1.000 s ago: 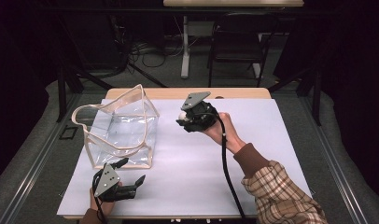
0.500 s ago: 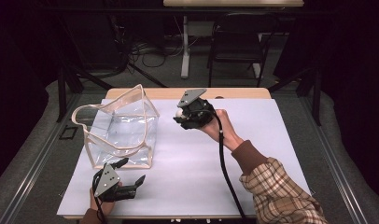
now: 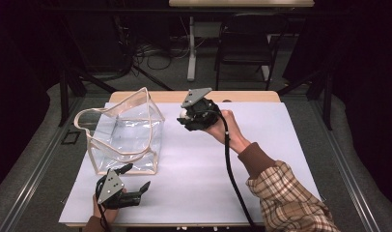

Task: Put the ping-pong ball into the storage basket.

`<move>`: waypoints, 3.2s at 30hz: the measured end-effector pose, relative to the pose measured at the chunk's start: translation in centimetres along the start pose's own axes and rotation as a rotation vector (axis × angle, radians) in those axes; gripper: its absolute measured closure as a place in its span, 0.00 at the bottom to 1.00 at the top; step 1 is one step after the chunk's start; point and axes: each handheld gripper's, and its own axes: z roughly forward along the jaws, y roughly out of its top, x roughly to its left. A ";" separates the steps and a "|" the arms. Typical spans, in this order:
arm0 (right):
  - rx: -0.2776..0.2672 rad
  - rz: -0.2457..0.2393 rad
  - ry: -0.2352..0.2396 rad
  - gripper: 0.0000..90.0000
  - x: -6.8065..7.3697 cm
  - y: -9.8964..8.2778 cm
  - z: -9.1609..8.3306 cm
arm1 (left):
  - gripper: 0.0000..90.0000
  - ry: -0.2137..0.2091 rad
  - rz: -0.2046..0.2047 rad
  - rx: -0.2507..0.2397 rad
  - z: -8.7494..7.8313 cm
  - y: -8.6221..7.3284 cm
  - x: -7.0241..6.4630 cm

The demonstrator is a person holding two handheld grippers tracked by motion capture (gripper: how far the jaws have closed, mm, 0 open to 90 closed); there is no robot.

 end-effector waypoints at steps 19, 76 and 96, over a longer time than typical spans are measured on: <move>-0.011 -0.024 0.007 0.57 0.2 1.9 0.7 | 0.18 0.000 -0.001 0.000 0.0 0.0 0.0; -0.069 -0.026 0.019 0.57 0.1 4.5 1.6 | 0.18 -0.003 -0.003 -0.005 0.0 0.0 0.0; -0.085 -0.034 0.039 0.57 0.4 6.0 2.1 | 0.18 -0.001 -0.005 -0.006 0.0 0.0 0.0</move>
